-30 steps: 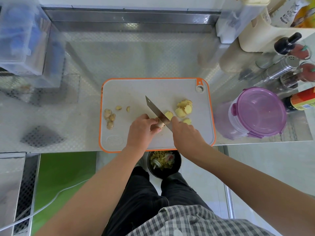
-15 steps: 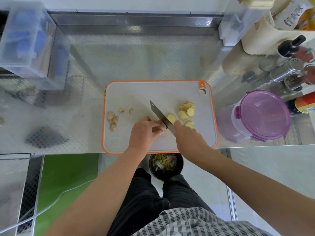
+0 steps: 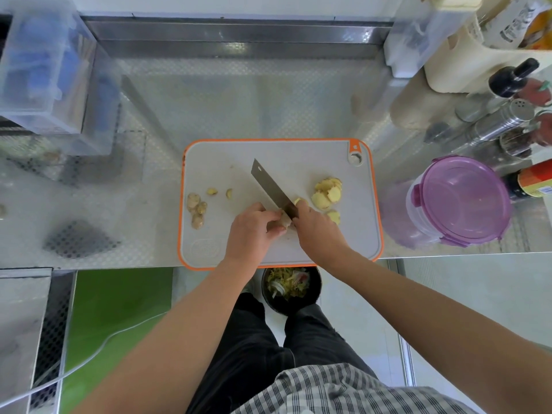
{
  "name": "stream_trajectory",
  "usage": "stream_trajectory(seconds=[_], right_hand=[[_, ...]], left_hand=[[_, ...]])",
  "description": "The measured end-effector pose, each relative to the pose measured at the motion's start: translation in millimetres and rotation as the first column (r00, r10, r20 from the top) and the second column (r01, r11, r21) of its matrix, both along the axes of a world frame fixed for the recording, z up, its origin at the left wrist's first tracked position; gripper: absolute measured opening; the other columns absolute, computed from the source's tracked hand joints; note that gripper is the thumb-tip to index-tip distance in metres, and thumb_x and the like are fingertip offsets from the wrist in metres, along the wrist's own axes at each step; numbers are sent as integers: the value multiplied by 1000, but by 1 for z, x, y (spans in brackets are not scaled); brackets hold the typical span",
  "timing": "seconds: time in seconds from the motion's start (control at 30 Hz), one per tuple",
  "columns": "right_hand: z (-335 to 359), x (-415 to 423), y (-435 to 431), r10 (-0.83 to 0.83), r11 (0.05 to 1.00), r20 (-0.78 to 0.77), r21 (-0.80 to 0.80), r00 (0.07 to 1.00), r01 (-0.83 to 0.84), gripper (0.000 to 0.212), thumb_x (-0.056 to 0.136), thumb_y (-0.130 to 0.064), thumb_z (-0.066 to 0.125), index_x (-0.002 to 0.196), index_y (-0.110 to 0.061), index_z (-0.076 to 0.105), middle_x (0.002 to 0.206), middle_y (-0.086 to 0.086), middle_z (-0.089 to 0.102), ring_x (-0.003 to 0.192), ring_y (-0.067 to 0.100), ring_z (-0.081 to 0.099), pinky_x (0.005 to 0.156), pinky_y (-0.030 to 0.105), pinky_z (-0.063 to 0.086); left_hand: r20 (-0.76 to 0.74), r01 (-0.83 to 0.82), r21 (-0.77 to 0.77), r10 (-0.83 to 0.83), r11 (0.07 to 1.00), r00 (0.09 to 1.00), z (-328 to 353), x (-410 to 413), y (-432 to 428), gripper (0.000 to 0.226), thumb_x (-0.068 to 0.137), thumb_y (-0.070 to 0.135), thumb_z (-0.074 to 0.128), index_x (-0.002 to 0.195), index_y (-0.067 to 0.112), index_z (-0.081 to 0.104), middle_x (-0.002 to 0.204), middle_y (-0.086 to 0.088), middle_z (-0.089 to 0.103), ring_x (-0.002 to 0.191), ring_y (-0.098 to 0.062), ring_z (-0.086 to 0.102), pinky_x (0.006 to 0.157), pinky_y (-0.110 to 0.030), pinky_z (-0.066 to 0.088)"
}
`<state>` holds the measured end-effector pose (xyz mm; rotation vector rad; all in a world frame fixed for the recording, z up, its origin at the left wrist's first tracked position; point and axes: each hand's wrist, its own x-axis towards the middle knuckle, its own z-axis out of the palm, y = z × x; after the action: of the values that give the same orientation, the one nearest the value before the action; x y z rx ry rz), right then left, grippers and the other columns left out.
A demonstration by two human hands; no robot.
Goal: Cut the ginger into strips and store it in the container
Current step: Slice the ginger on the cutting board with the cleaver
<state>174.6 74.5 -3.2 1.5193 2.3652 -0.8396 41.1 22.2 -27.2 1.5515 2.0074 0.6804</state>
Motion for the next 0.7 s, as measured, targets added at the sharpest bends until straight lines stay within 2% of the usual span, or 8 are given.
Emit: stream_trajectory(seconds=[0.1,0.27,0.4,0.6,0.7], right_hand=[[7,6,3,-38,999,-36,-15,999,37,12,102,-21,37,106,-9,37,81,8,53,71,31,54,56,36,35],[34,13,1,-21,999,-103,47,994,26,12,101,-22,36,94,-16,29,64,-1,37,61,28,39,47,32,20],[48,13,-5,47,995,22,92,999,-49,14,99,-10,39,94,-16,27,64,-4,32,55,14,31,45,26,17],[46,18,-13,54,997,133,43,990,-61,17,95,-3,38,110,-12,36,66,-3,30,54,11,28,47,27,21],[45,24,-16,12,999,116,37,993,-16,15,96,-3,38,108,-12,36,66,-4,34,53,13,32,47,29,23]], left_hand=[[0,-5,-16,5,1000,1000,-1,0,0,28,74,23,81,100,14,76,82,-4,64,73,-22,61,68,-33,49],[-13,-21,2,21,1000,1000,-3,-1,1,29,71,23,83,96,13,76,82,-5,67,71,-23,61,66,-34,49],[-3,-30,-5,30,1000,1000,-4,0,1,30,70,24,83,96,11,76,84,-6,68,74,-23,62,69,-35,50],[-1,-40,-12,40,999,999,-6,-2,1,30,69,23,84,92,7,74,85,-7,68,74,-24,62,67,-30,45],[7,-39,-5,39,999,999,-7,-2,1,30,68,23,84,91,7,73,86,-6,69,75,-24,63,69,-32,48]])
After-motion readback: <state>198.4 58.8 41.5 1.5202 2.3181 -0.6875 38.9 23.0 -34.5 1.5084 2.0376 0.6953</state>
